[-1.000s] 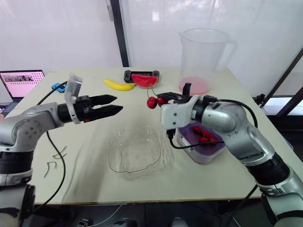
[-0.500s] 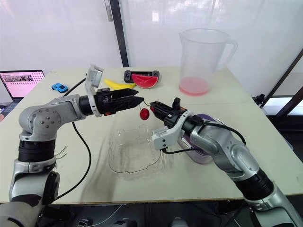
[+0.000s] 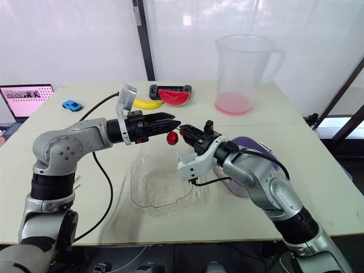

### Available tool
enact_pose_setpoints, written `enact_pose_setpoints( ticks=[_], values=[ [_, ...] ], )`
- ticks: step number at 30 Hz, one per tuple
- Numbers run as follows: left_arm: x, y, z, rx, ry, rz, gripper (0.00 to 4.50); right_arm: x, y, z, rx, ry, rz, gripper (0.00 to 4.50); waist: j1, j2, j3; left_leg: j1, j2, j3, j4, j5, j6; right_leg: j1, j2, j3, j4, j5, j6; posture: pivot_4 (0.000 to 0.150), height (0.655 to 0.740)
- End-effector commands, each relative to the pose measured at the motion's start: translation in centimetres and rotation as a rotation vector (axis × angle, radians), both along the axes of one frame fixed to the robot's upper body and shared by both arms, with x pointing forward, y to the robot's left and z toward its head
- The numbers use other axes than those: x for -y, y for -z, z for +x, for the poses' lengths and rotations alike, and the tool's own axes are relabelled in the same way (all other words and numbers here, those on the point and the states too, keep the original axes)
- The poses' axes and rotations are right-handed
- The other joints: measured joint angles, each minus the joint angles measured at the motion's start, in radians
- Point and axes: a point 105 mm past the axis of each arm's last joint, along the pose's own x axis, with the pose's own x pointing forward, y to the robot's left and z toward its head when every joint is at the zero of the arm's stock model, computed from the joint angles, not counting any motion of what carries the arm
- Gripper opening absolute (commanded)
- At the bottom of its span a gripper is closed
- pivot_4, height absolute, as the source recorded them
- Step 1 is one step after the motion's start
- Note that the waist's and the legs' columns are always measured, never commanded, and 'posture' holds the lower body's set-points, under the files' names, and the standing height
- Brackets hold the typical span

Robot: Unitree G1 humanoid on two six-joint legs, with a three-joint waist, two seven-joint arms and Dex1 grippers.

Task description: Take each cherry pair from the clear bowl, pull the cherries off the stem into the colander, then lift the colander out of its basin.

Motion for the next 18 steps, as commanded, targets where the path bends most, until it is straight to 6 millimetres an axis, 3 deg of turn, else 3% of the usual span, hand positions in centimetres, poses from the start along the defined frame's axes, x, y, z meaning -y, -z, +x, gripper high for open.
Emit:
enact_pose_setpoints(
  ticks=[1, 2, 13, 14, 15, 18],
  values=[
    [0.3, -0.7, -0.5, 0.043, 0.012, 0.015, 0.41, -0.5, -1.3, -0.7, 0.051, -0.028, 0.013, 0.84, 0.001, 0.0, 0.0, 0.0, 0.0, 0.0, 0.0, 0.0, 0.0, 0.0, 0.0, 0.0, 0.0, 0.0, 0.0, 0.15, 0.74],
    [0.3, -0.8, -0.5, 0.043, 0.01, 0.011, 0.02, -0.5, -1.2, -0.7, 0.049, -0.028, 0.013, 0.84, 0.001, 0.0, 0.0, 0.0, 0.0, 0.0, 0.0, 0.0, 0.0, 0.0, 0.0, 0.0, 0.0, 0.0, 0.0, 0.15, 0.74],
    [-0.3, -0.9, -0.3, 0.031, 0.005, -0.003, 0.02, -0.2, -1.1, -1.0, -0.063, -0.045, 0.107, 0.84, 0.001, 0.0, 0.0, 0.0, 0.0, 0.0, 0.0, 0.0, 0.0, 0.0, 0.0, 0.0, 0.0, 0.0, 0.0, 0.15, 0.74],
    [-0.3, -0.8, -0.3, 0.03, 0.005, -0.003, 0.0, -0.1, -1.2, -1.0, -0.083, -0.053, 0.124, 1.59, 0.001, 0.0, 0.0, 0.0, 0.0, 0.0, 0.0, 0.0, 0.0, 0.0, 0.0, 0.0, 0.0, 0.0, 0.0, 0.15, 0.74],
    [-0.4, -0.8, -0.3, 0.029, 0.005, -0.002, 0.0, 0.0, -1.3, -1.1, -0.088, -0.054, 0.125, 1.84, 0.001, 0.0, 0.0, 0.0, 0.0, 0.0, 0.0, 0.0, 0.0, 0.0, 0.0, 0.0, 0.0, 0.0, 0.0, 0.15, 0.74],
    [-0.8, -0.7, 0.1, 0.029, -0.004, 0.001, 0.0, 1.1, -1.1, -0.8, -0.178, -0.037, 0.181, 3.31, 0.001, 0.0, 0.0, 0.0, 0.0, 0.0, 0.0, 0.0, 0.0, 0.0, 0.0, 0.0, 0.0, 0.0, 0.0, 0.15, 0.74]
  ],
)
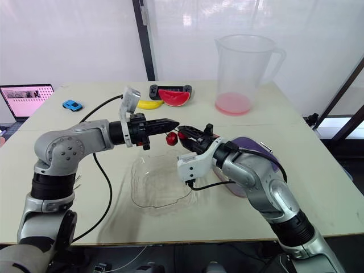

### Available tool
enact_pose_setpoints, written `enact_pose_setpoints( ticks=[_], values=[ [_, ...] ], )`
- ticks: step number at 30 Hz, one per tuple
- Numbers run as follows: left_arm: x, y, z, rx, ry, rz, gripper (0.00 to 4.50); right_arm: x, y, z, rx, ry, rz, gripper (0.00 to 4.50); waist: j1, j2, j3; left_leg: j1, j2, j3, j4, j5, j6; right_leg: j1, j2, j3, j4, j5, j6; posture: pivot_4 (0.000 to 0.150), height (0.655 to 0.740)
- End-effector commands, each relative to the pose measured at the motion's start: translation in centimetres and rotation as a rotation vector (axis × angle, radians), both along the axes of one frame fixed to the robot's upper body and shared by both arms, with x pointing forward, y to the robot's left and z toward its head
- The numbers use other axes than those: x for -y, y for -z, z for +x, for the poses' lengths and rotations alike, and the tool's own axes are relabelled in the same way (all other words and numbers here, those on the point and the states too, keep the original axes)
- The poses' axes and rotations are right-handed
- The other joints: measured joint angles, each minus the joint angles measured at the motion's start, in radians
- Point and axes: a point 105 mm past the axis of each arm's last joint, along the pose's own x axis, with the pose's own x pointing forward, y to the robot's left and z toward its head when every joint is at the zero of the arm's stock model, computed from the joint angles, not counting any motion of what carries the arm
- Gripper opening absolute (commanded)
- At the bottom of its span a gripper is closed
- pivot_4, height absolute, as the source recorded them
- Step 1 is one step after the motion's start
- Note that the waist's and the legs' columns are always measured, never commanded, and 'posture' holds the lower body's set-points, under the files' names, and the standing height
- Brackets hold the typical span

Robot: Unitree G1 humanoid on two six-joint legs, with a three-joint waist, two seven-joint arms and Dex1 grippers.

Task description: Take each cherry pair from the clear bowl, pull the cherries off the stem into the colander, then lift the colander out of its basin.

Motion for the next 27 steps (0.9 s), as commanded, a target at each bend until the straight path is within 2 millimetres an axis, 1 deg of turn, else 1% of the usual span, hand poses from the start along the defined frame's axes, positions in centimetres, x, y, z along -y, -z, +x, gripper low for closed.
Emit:
enact_pose_setpoints(
  ticks=[1, 2, 3, 5, 7, 9, 10, 11, 13, 15, 17, 20, 24, 27],
  values=[
    [-1.1, -1.2, 0.3, 0.054, -0.024, -0.021, 0.0, 1.6, -1.2, -0.5, -0.079, 0.004, 0.134, 3.75, 0.0, 0.0, 0.0, 0.0, 0.0, 0.0, 0.0, 0.0, 0.0, 0.0, 0.0, 0.0, 0.0, 0.0, 0.0, 0.15, 0.74],
    [-1.2, -1.3, 0.3, 0.057, -0.021, -0.032, 0.0, 2.3, -0.6, -0.7, -0.191, -0.012, 0.204, 3.75, 0.003, 0.0, 0.0, 0.0, 0.0, 0.0, 0.0, 0.0, 0.0, 0.0, 0.0, 0.0, 0.0, 0.0, 0.0, 0.15, 0.74],
    [-1.3, -1.5, 0.2, 0.066, -0.007, -0.038, 0.0, 3.1, -0.8, -0.7, -0.244, -0.017, 0.283, 3.75, 0.005, 0.0, 0.0, 0.0, 0.0, 0.0, 0.0, 0.0, 0.0, 0.001, 0.0, 0.0, 0.0, 0.0, 0.0, 0.15, 0.74],
    [-1.2, -1.6, -0.7, 0.086, 0.076, -0.051, 0.0, 4.7, -2.0, -0.5, -0.374, -0.039, 0.491, 3.75, 0.003, 0.0, 0.0, 0.0, 0.0, 0.0, 0.001, 0.0, 0.0, 0.001, 0.0, 0.0, -0.001, 0.0, 0.0, 0.15, 0.74],
    [-1.4, -1.7, -1.7, 0.104, 0.163, -0.052, 0.0, 5.4, -2.6, -0.5, -0.473, -0.063, 0.59, 3.75, 0.001, 0.0, 0.0, 0.0, 0.0, 0.0, 0.001, 0.0, 0.0, 0.001, 0.0, 0.0, 0.0, 0.0, 0.0, 0.15, 0.74],
    [-1.9, -1.9, -2.1, 0.124, 0.219, -0.059, 0.0, 6.5, -3.9, 0.1, -0.584, -0.087, 0.773, 3.75, -0.002, 0.0, 0.0, 0.001, 0.0, 0.0, 0.0, 0.0, 0.0, 0.002, 0.0, 0.0, 0.0, 0.0, 0.0, 0.15, 0.74],
    [-2.2, -1.8, -2.3, 0.129, 0.247, -0.045, 0.0, 6.8, -4.5, 0.2, -0.671, -0.124, 0.864, 3.75, -0.004, 0.0, 0.0, 0.001, 0.001, 0.0, 0.0, 0.0, 0.0, 0.001, 0.0, 0.0, 0.0, 0.0, 0.0, 0.15, 0.74],
    [-2.4, -1.7, -2.5, 0.136, 0.271, -0.029, 0.0, 6.7, -4.7, 0.0, -0.769, -0.159, 0.888, 3.75, -0.004, 0.0, 0.0, 0.002, 0.001, 0.0, -0.001, 0.0, 0.0, 0.001, 0.0, 0.0, 0.0, 0.0, 0.0, 0.15, 0.74],
    [-2.6, -1.4, -2.9, 0.139, 0.315, -0.01, 0.0, 6.2, -4.2, -1.1, -0.981, -0.211, 0.833, 3.75, -0.003, 0.001, 0.0, 0.002, 0.001, 0.0, -0.001, 0.0, 0.0, 0.002, 0.0, 0.0, 0.0, 0.0, 0.0, 0.15, 0.74],
    [-2.6, -1.1, -3.3, 0.141, 0.358, 0.011, 0.0, 5.6, -4.2, -2.8, -1.132, -0.282, 0.781, 3.75, 0.003, 0.0, 0.0, 0.002, 0.001, -0.001, -0.001, 0.0, 0.0, 0.003, 0.0, -0.001, -0.001, 0.0, 0.0, 0.15, 0.74],
    [-2.4, -0.8, -3.8, 0.136, 0.399, 0.026, 0.0, 5.0, -4.0, -3.4, -1.179, -0.291, 0.723, 3.75, 0.005, 0.001, 0.0, 0.002, 0.001, -0.001, 0.0, -0.003, 0.005, 0.004, 0.0, -0.001, -0.002, 0.0, 0.0, 0.15, 0.74],
    [-2.0, -0.6, -4.4, 0.124, 0.442, 0.028, 0.0, 3.6, -3.9, -4.1, -1.239, -0.337, 0.667, 3.75, 0.0, 0.0, 0.0, 0.002, 0.001, -0.001, 0.001, -0.004, 0.008, 0.004, 0.0, -0.001, -0.002, 0.0, 0.0, 0.15, 0.74],
    [-1.5, -0.5, -4.8, 0.125, 0.457, 0.026, 0.0, 2.4, -3.5, -4.0, -1.247, -0.333, 0.633, 3.75, -0.001, 0.0, 0.0, 0.002, 0.001, -0.001, 0.001, -0.005, 0.008, 0.004, 0.0, -0.001, -0.001, 0.0, 0.0, 0.15, 0.74],
    [-1.3, -0.5, -4.7, 0.131, 0.452, 0.027, 0.0, 1.3, -2.9, -4.5, -1.31, -0.36, 0.616, 3.75, 0.0, 0.0, 0.0, 0.002, 0.001, -0.001, 0.001, -0.005, 0.008, 0.004, 0.0, -0.001, -0.001, 0.0, 0.0, 0.15, 0.74]
  ],
)
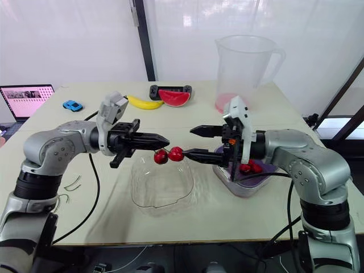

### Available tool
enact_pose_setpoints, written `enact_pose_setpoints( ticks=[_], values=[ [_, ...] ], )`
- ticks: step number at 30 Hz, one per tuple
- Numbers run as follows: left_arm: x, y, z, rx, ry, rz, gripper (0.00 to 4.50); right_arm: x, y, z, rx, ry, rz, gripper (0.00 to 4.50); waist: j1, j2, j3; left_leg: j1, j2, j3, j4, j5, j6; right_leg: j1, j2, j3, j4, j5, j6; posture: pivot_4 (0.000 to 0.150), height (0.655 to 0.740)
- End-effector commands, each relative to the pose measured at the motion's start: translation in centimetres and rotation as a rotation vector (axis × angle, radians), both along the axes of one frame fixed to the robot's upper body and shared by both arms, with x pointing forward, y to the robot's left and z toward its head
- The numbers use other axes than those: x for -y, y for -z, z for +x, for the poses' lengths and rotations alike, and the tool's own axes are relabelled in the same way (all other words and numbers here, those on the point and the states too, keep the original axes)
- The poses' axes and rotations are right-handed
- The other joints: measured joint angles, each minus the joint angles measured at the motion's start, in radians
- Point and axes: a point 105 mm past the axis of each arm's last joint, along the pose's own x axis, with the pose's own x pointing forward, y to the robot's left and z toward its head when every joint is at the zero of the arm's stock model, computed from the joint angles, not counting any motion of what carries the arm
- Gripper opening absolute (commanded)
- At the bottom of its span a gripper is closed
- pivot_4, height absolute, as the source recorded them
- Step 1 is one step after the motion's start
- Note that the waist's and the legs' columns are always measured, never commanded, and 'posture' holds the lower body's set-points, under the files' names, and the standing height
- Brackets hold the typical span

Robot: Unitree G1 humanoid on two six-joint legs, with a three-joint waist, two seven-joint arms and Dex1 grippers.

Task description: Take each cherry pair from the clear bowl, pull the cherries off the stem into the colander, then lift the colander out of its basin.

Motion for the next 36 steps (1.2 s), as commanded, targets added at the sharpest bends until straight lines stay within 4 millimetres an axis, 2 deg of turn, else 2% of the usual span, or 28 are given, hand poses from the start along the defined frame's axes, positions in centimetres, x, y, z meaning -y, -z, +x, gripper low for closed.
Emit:
enact_pose_setpoints(
  ticks=[1, 7, 10, 13, 25, 36],
  values=[
    [0.2, -0.7, -0.5, 0.041, 0.01, -0.011, 0.0, -1.4, -0.4, -1.1, 0.011, -0.06, 0.012, 3.75, 0.0, 0.0, 0.0, 0.0, 0.0, 0.0, 0.0, 0.0, 0.0, 0.0, 0.0, 0.0, 0.0, 0.0, 0.0, 0.15, 0.74],
    [0.2, -0.8, -0.4, 0.043, 0.001, -0.017, 0.0, -2.4, 0.1, -1.6, -0.034, -0.072, 0.034, 3.75, 0.0, 0.0, 0.0, 0.0, 0.0, 0.0, 0.0, 0.0, 0.0, 0.0, 0.0, 0.0, 0.0, 0.0, 0.0, 0.15, 0.74],
    [0.2, -0.8, -0.4, 0.041, -0.002, -0.016, 0.0, -2.5, 0.4, -1.5, -0.045, -0.055, 0.035, 3.06, 0.0, 0.0, 0.0, 0.0, 0.0, 0.0, 0.0, 0.0, 0.0, 0.0, 0.0, 0.0, 0.0, 0.0, 0.0, 0.15, 0.74],
    [0.2, -0.9, -0.3, 0.042, -0.002, -0.016, 0.0, -2.6, 0.4, -1.5, -0.048, -0.053, 0.039, 1.66, 0.0, 0.0, 0.0, 0.0, 0.0, 0.0, 0.0, 0.0, 0.0, 0.0, 0.0, 0.0, 0.0, 0.0, 0.0, 0.15, 0.74],
    [0.4, -0.9, -0.1, 0.047, -0.006, -0.021, 0.0, -1.5, 1.7, -1.0, -0.071, -0.011, 0.01, 1.66, 0.001, 0.0, 0.0, 0.0, 0.0, 0.0, 0.0, 0.0, 0.0, 0.0, 0.0, 0.0, 0.0, 0.0, 0.0, 0.15, 0.74],
    [0.5, -0.7, 0.2, 0.055, -0.023, -0.019, 0.0, -2.4, -0.4, -1.6, -0.031, -0.059, 0.07, 1.66, 0.0, 0.0, 0.0, 0.0, 0.0, 0.0, 0.0, 0.0, 0.0, 0.0, 0.0, 0.0, 0.0, 0.0, 0.0, 0.15, 0.74]
  ],
)
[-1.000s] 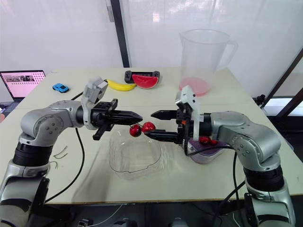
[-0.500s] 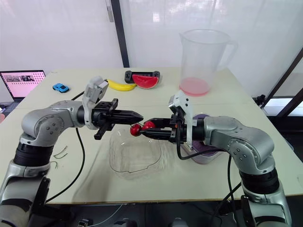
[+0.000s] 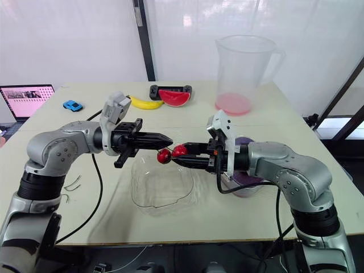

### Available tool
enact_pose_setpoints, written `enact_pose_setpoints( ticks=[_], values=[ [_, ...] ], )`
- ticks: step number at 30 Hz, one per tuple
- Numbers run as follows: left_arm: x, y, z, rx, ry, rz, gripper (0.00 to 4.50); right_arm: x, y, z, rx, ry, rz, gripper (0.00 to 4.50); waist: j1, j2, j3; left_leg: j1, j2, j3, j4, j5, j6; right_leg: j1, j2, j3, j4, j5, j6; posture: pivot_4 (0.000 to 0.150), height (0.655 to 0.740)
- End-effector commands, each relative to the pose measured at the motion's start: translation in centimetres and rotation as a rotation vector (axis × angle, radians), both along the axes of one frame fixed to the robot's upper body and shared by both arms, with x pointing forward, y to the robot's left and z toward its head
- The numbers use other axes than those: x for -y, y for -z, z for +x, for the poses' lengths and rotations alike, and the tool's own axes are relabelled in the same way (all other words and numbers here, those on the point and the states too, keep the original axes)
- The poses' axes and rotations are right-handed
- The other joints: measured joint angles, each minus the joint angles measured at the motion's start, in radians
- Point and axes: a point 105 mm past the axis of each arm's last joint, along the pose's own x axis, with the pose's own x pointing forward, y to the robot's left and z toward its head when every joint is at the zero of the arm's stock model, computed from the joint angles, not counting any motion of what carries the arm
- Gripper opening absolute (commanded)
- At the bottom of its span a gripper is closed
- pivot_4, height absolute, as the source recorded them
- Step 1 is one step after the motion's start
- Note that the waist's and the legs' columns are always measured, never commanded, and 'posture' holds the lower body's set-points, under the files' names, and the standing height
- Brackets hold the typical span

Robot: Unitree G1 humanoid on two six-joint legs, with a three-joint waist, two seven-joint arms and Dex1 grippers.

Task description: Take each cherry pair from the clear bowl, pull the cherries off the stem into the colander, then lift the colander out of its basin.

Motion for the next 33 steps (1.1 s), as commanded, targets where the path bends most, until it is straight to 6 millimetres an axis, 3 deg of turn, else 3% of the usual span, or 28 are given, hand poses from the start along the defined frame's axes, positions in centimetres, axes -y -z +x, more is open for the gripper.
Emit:
enact_pose_setpoints(
  ticks=[1, 8, 11, 22, 27, 33],
  values=[
    [0.1, -0.7, 0.0, 0.05, -0.005, -0.007, 0.0, -0.4, -1.4, -0.8, 0.043, -0.034, 0.019, 1.66, 0.0, 0.0, 0.0, 0.0, 0.0, 0.0, 0.0, 0.0, 0.0, 0.0, 0.0, 0.0, 0.0, 0.0, 0.0, 0.15, 0.74],
    [0.0, -0.8, 0.2, 0.059, -0.017, -0.012, 0.0, -0.8, -1.0, -0.4, 0.016, -0.018, -0.003, 1.66, 0.0, 0.0, 0.0, 0.0, 0.0, 0.0, 0.0, 0.0, 0.0, 0.0, 0.0, 0.0, 0.0, 0.0, 0.0, 0.15, 0.74],
    [0.0, -0.9, 0.3, 0.06, -0.02, -0.013, 0.0, -0.8, -0.5, -0.1, 0.013, -0.002, -0.021, 0.9, 0.0, 0.0, 0.0, 0.0, 0.0, 0.0, 0.0, 0.0, 0.0, 0.0, 0.0, 0.0, 0.0, 0.0, 0.0, 0.15, 0.74],
    [-0.2, -0.9, 0.3, 0.061, -0.022, -0.016, 0.0, -0.3, 0.4, 0.5, 0.021, 0.039, -0.06, 0.9, 0.0, 0.0, 0.0, 0.0, 0.0, 0.0, 0.0, 0.0, 0.0, 0.0, 0.0, 0.0, 0.0, 0.0, 0.0, 0.15, 0.74],
    [-0.2, -0.9, 0.3, 0.062, -0.022, -0.015, 0.0, 0.9, 1.7, 0.8, 0.005, 0.068, -0.126, 0.9, 0.002, 0.0, 0.0, 0.0, 0.0, 0.0, 0.0, 0.0, 0.0, 0.0, 0.0, 0.0, 0.0, 0.0, 0.0, 0.15, 0.74],
    [-0.2, -0.8, 0.3, 0.062, -0.023, -0.013, 0.0, 2.4, 2.9, -0.1, -0.044, 0.042, -0.19, 0.9, 0.0, 0.0, 0.0, 0.0, 0.0, 0.0, 0.0, 0.0, 0.001, 0.0, 0.0, 0.0, 0.0, 0.0, 0.0, 0.15, 0.74]
  ],
)
